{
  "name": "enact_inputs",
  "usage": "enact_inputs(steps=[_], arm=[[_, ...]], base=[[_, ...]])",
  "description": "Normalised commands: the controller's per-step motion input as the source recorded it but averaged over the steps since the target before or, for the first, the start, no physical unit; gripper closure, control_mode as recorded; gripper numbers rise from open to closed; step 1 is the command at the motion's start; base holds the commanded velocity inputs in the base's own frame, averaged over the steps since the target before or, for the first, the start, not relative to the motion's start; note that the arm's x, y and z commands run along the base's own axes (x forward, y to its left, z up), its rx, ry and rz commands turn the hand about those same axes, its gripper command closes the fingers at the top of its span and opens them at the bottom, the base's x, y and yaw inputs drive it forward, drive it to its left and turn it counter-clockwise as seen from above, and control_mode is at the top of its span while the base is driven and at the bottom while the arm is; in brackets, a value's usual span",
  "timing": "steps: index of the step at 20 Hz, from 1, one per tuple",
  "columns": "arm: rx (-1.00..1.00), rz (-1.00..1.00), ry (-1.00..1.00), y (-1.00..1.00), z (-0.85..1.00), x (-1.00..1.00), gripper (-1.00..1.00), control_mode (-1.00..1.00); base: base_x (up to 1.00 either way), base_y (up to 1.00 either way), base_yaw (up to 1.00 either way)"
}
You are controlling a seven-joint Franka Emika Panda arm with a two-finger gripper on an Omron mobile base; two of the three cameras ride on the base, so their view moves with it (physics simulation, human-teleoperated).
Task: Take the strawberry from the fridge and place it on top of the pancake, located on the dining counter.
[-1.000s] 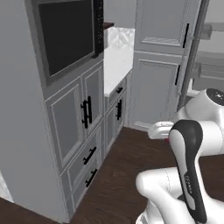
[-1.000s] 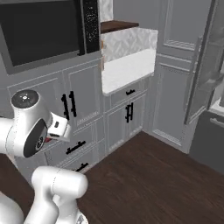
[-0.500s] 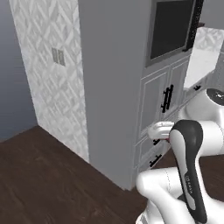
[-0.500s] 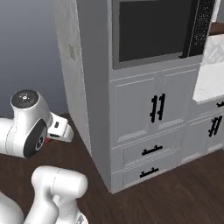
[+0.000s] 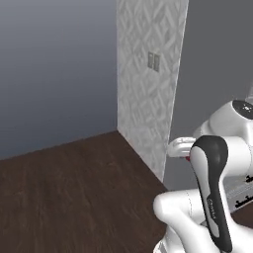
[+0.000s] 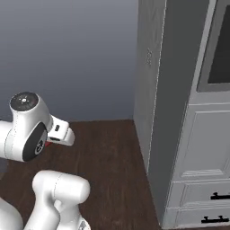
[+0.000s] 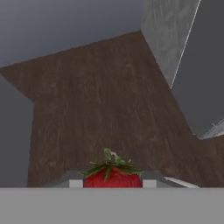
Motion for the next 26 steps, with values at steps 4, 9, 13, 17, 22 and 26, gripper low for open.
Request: enact_inputs(steps=[4,9,13,17,22,26], arm=[[0.00,0.00,0.00,0.00,0.00,0.00,1.00,1.00],[0.00,0.00,0.00,0.00,0.00,0.00,1.00,1.00],[0.00,0.00,0.00,0.00,0.00,0.00,1.00,1.00],[0.00,0.00,0.00,0.00,0.00,0.00,1.00,1.00],[0.00,0.00,0.00,0.00,0.00,0.00,1.00,1.00],[0.00,0.00,0.00,0.00,0.00,0.00,1.00,1.00]], base=[[0.66,0.22,0.60],[0.73,0.21,0.59],[0.78,0.16,0.59],[0.90,0.08,0.58],[1.00,-0.04,0.51],[0.98,-0.38,0.47]])
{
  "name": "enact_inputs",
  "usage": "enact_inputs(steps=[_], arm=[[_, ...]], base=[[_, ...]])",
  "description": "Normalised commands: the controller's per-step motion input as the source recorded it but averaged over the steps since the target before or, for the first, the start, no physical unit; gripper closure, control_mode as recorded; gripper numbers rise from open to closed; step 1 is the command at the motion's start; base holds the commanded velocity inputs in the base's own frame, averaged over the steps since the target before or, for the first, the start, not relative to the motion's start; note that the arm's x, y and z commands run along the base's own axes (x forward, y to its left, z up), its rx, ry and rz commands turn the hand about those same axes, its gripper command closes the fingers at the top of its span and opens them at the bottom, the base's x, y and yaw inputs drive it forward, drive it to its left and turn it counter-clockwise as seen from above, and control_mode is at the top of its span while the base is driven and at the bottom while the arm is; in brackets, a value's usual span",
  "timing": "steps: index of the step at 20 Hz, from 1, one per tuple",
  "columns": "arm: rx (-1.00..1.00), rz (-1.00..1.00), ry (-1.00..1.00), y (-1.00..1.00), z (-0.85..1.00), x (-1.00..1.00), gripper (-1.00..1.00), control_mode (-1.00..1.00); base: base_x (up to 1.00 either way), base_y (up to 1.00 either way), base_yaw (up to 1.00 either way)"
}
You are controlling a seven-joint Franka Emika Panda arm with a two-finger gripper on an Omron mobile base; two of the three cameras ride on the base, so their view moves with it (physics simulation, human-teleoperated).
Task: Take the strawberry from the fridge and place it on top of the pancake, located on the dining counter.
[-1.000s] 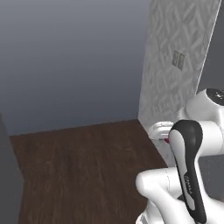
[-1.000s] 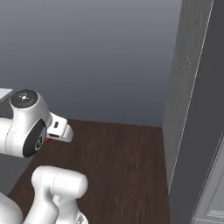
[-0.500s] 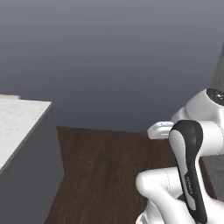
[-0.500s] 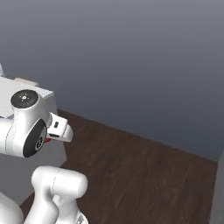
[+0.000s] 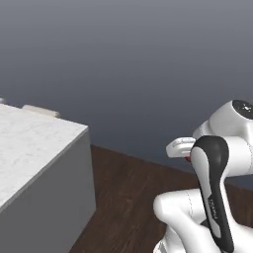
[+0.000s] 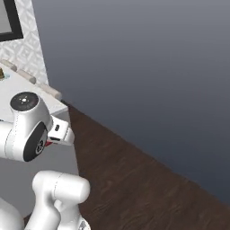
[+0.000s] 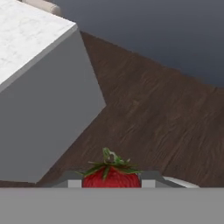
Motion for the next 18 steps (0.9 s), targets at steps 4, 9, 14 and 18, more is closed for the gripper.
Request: enact_inputs(steps=[4,9,14,18], arm=[[0.00,0.00,0.00,0.00,0.00,0.00,1.00,1.00],[0.00,0.00,0.00,0.00,0.00,0.00,1.00,1.00],[0.00,0.00,0.00,0.00,0.00,0.00,1.00,1.00],[0.00,0.00,0.00,0.00,0.00,0.00,1.00,1.00]], base=[[0.89,-0.60,0.39],[0.96,-0.56,0.38],[1.00,-0.45,0.45],[1.00,-0.41,0.51]])
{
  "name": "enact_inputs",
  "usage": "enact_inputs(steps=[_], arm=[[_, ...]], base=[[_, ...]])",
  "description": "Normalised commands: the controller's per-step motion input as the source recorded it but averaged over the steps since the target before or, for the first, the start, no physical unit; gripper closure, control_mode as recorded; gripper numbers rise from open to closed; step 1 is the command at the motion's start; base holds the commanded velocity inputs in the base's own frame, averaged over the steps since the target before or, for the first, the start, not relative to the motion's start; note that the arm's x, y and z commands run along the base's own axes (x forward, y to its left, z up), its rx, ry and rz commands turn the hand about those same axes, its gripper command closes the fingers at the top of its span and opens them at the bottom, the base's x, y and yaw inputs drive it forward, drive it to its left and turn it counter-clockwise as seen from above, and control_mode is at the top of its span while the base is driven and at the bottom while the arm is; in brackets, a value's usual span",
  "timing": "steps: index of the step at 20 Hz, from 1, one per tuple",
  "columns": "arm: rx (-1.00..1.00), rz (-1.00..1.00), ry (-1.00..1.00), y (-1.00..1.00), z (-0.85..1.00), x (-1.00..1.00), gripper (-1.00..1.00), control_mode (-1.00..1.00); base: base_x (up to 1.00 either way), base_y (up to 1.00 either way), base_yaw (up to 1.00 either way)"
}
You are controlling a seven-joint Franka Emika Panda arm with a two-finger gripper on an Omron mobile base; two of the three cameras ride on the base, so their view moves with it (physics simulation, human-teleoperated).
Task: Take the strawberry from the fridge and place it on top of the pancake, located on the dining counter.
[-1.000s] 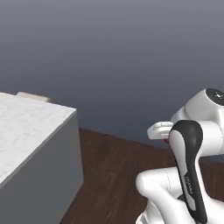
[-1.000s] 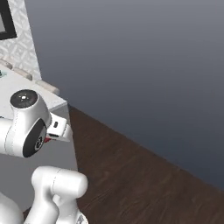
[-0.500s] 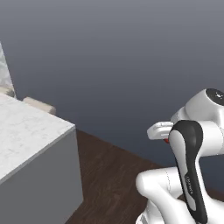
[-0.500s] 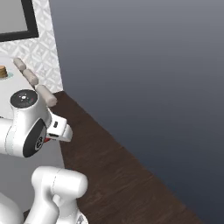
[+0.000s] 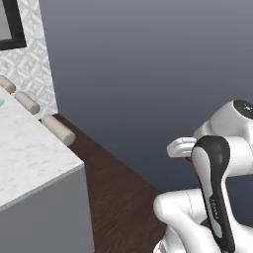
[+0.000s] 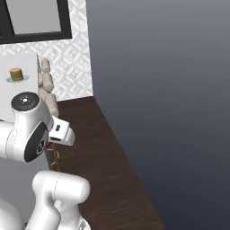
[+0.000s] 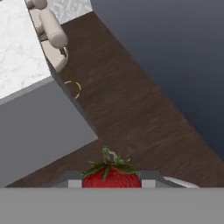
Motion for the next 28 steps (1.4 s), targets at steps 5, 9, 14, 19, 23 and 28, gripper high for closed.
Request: enact_inputs(steps=[5,9,14,19,23,28], arm=[[0.00,0.00,0.00,0.00,0.00,0.00,1.00,1.00],[0.00,0.00,0.00,0.00,0.00,0.00,1.00,1.00],[0.00,0.00,0.00,0.00,0.00,0.00,1.00,1.00],[0.00,0.00,0.00,0.00,0.00,0.00,1.00,1.00],[0.00,0.00,0.00,0.00,0.00,0.00,1.00,1.00],[0.00,0.00,0.00,0.00,0.00,0.00,1.00,1.00]], base=[[0.78,-0.59,0.48],[0.81,-0.66,0.49],[0.97,-0.55,0.51],[0.96,-0.59,0.52],[0.81,-0.67,0.52],[0.69,-0.73,0.51]])
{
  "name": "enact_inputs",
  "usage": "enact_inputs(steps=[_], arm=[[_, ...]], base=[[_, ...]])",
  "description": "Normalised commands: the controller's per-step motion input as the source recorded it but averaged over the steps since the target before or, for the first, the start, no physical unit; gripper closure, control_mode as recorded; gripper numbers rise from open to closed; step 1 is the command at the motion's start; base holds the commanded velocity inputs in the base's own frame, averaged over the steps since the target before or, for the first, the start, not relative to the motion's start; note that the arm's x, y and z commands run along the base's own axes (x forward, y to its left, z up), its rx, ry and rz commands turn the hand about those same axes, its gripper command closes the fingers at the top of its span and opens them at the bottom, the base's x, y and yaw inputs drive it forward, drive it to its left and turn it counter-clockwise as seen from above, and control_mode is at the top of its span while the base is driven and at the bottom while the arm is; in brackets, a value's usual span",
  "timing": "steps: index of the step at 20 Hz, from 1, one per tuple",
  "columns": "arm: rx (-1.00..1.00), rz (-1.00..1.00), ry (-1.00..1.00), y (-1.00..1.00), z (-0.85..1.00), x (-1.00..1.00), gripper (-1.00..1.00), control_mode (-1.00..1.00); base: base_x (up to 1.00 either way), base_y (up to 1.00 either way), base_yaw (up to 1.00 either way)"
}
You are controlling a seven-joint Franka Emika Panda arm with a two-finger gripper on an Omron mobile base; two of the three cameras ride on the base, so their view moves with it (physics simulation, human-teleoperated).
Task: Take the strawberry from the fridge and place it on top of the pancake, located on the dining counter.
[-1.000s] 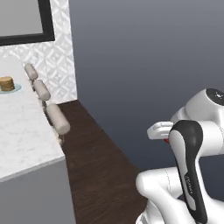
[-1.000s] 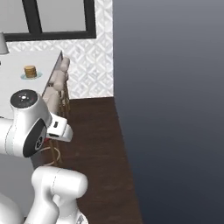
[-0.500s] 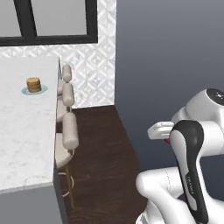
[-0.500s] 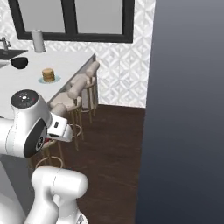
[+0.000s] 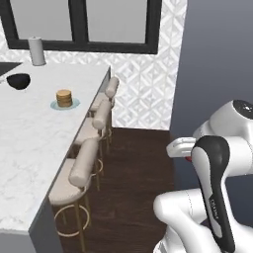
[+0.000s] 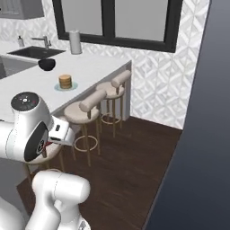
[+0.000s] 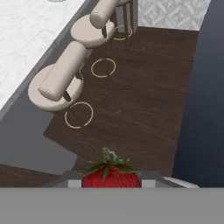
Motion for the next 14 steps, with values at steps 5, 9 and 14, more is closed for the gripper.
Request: enact_inputs(steps=[5,9,14], arm=[[0.00,0.00,0.00,0.00,0.00,0.00,1.00,1.00],[0.00,0.00,0.00,0.00,0.00,0.00,1.00,1.00],[0.00,0.00,0.00,0.00,0.00,0.00,1.00,1.00]], base=[[0.66,-0.72,0.51],[0.69,-0.67,0.54],[0.62,-0.69,0.55]])
